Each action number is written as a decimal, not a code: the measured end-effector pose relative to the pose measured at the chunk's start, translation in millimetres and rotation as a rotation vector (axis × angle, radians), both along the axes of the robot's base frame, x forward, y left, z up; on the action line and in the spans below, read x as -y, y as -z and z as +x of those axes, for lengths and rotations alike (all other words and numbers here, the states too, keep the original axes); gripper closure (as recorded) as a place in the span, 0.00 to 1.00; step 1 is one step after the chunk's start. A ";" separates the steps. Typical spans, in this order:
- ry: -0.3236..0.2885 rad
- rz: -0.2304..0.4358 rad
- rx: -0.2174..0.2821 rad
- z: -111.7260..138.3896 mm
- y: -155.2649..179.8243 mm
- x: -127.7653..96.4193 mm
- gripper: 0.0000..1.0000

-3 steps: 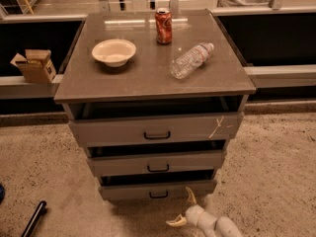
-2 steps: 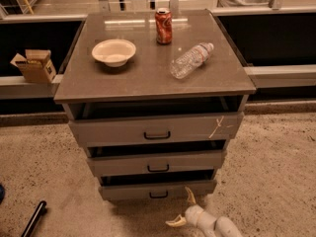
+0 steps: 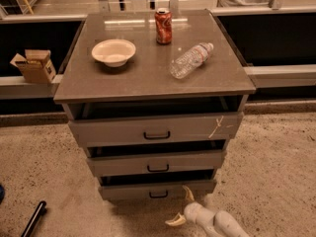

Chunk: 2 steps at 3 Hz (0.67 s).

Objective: Close bottom drawer

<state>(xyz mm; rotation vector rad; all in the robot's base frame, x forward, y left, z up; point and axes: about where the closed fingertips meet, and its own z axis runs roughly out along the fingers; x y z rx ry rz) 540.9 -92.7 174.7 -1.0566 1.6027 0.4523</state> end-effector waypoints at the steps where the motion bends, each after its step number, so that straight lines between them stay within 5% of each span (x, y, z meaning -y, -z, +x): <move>1: 0.015 -0.047 -0.011 13.7 -6.2 2.2 0.00; 2: 0.026 -0.089 -0.039 28.5 -3.6 4.1 0.00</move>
Offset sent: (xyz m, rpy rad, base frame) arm 0.0360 -0.0086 0.0080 -0.1207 0.0426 -0.0336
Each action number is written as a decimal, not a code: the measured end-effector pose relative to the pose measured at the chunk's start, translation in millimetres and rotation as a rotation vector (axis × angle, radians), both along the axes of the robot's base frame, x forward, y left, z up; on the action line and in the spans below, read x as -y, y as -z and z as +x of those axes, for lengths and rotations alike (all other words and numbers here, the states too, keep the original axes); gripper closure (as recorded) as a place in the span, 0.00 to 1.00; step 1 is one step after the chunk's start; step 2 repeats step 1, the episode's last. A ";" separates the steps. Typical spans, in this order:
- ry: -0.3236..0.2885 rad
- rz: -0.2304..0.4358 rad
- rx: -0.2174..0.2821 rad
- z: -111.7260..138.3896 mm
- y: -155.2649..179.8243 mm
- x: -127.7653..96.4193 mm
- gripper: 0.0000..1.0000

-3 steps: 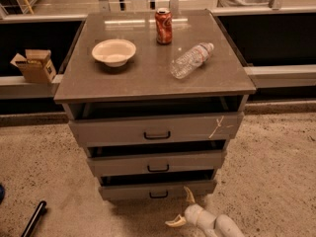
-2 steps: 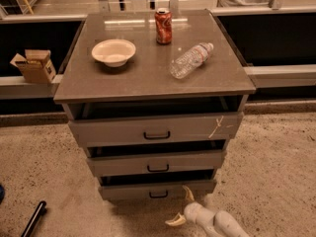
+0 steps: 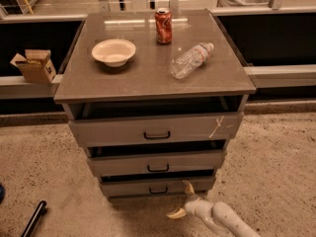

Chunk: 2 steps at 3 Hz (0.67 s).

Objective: Close bottom drawer

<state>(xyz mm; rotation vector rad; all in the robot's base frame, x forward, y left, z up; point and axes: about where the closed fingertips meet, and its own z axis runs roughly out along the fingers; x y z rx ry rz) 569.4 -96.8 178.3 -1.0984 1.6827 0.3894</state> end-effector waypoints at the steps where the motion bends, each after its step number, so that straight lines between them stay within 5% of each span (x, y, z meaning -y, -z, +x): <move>1: 0.000 0.000 0.000 0.0 0.0 0.0 0.00; 2: 0.000 0.000 0.000 0.0 0.0 0.0 0.00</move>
Offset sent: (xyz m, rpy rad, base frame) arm 0.0000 0.0000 0.0000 0.0000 0.0000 0.0000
